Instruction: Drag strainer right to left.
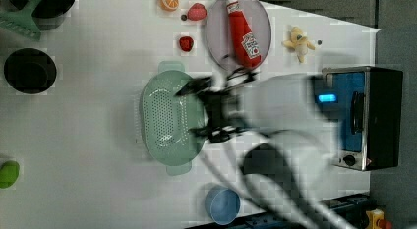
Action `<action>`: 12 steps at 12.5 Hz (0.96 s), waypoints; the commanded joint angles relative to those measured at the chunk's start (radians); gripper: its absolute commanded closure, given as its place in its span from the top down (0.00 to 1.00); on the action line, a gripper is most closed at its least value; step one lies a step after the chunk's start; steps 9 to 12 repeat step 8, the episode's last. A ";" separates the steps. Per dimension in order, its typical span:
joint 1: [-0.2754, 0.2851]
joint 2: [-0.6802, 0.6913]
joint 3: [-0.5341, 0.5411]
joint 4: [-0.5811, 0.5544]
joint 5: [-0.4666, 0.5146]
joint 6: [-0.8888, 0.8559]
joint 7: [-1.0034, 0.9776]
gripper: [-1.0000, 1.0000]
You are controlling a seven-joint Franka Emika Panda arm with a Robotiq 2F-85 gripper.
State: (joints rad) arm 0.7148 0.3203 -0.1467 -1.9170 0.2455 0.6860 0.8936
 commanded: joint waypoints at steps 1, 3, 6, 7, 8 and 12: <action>-0.071 -0.185 -0.191 0.031 -0.081 -0.080 -0.302 1.00; -0.085 -0.265 -0.310 0.047 -0.165 -0.162 -0.489 1.00; -0.104 -0.360 -0.458 0.066 -0.278 -0.293 -0.802 1.00; -0.109 -0.387 -0.497 0.066 -0.284 -0.331 -0.884 1.00; -0.111 -0.412 -0.527 0.066 -0.284 -0.372 -0.939 1.00; -0.111 -0.412 -0.527 0.066 -0.284 -0.372 -0.939 1.00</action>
